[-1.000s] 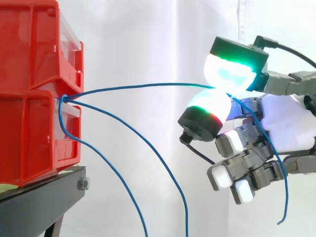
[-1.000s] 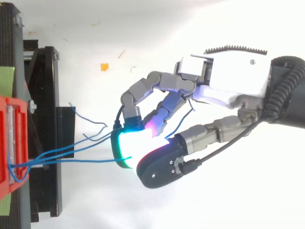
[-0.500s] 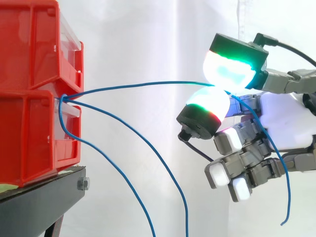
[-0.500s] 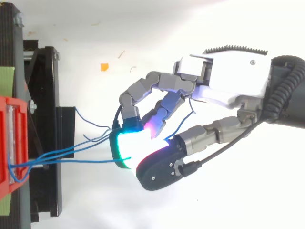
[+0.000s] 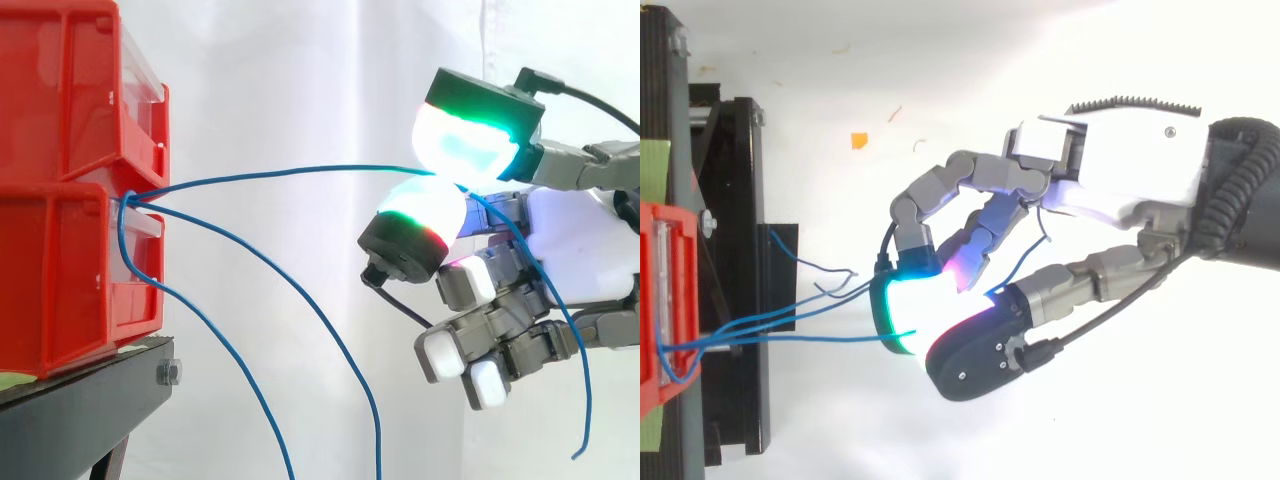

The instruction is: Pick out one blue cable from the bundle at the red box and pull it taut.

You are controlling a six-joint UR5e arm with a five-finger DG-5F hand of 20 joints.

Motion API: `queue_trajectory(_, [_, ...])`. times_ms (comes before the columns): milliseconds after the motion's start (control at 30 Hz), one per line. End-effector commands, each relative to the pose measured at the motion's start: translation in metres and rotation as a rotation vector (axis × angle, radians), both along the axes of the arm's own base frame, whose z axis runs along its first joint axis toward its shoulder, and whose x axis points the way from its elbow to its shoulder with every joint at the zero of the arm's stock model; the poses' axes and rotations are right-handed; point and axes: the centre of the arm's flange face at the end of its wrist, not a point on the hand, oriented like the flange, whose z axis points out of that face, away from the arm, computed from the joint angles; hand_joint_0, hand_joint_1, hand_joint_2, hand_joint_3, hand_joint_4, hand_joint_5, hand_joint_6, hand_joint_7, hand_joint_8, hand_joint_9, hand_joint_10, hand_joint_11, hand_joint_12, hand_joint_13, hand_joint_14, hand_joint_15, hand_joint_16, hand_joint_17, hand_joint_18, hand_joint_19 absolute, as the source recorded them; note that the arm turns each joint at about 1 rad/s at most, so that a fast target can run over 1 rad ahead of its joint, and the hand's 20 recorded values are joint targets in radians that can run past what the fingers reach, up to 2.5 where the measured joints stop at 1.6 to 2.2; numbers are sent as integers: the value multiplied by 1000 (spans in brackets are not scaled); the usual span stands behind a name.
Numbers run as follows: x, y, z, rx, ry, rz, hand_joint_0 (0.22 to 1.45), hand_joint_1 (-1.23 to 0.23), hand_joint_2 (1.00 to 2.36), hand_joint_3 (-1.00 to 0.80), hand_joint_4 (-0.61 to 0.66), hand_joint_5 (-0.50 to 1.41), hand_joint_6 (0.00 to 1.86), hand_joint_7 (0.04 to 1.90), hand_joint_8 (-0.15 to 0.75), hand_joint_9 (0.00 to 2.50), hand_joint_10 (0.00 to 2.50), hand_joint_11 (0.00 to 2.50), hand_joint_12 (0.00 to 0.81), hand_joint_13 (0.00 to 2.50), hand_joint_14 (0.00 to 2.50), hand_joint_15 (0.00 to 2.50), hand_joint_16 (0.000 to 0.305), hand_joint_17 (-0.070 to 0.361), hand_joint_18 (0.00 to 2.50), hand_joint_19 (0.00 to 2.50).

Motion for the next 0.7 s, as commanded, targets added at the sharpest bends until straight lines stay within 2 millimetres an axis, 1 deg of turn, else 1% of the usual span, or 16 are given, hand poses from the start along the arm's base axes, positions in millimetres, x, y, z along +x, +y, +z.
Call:
queue_trajectory(0, [0,0,0,0,0,0,771,-804,1020,-287,-246,-167,983,1243,144,1164,19,623,240,886,21,502,37,82,747,608])
queue_trajectory(300, [0,0,0,0,0,0,760,-801,1021,-278,-249,-167,983,1241,146,1190,20,639,218,960,22,546,35,79,824,643])
queue_trajectory(667, [0,0,-1,0,1,0,753,-802,1021,-274,-250,-168,985,1236,146,1202,22,648,219,972,23,567,35,78,821,658])
